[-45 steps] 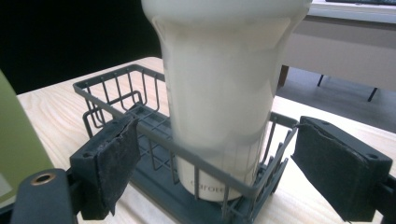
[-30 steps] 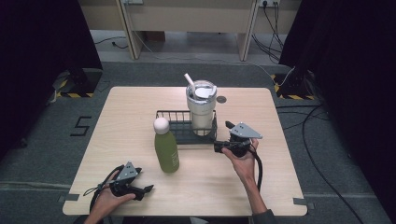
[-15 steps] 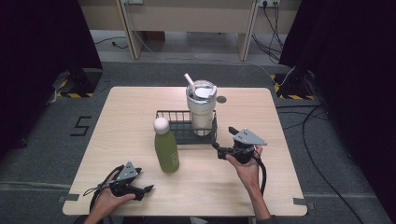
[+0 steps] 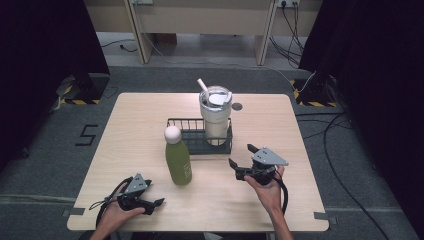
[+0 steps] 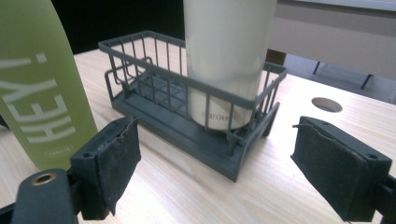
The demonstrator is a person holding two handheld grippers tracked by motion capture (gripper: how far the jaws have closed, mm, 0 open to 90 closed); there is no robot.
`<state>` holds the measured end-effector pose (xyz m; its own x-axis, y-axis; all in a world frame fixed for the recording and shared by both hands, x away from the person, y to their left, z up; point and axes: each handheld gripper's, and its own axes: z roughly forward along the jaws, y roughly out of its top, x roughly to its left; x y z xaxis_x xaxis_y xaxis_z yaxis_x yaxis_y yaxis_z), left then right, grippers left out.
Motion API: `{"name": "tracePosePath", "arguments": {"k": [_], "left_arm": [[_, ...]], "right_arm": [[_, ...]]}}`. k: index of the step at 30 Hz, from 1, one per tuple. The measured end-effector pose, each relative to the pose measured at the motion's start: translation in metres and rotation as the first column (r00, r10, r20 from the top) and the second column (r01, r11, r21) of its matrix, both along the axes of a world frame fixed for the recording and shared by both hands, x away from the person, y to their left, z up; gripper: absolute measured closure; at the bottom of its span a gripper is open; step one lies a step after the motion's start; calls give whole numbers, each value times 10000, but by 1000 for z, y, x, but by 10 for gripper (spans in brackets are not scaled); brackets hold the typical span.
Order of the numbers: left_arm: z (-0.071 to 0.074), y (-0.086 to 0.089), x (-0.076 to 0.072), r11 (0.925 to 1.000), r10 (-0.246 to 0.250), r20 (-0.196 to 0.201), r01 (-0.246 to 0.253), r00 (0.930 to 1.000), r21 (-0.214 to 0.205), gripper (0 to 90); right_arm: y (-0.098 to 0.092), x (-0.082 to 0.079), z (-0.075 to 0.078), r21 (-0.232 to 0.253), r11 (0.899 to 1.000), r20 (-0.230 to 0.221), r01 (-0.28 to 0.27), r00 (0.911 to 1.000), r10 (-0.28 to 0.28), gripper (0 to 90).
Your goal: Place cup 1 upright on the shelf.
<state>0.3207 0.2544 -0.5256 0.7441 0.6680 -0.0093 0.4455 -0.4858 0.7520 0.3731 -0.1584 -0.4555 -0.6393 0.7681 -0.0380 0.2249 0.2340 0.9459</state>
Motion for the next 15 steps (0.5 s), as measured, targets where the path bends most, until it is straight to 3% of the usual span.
{"name": "tracePosePath", "arguments": {"k": [15], "left_arm": [[0, 0, 0, 10000, 1, -1, -1, 10000, 2, 143]], "right_arm": [[-3, -16, -10, -192, 9998, -218, -73, 9997, 69, 150]]}}
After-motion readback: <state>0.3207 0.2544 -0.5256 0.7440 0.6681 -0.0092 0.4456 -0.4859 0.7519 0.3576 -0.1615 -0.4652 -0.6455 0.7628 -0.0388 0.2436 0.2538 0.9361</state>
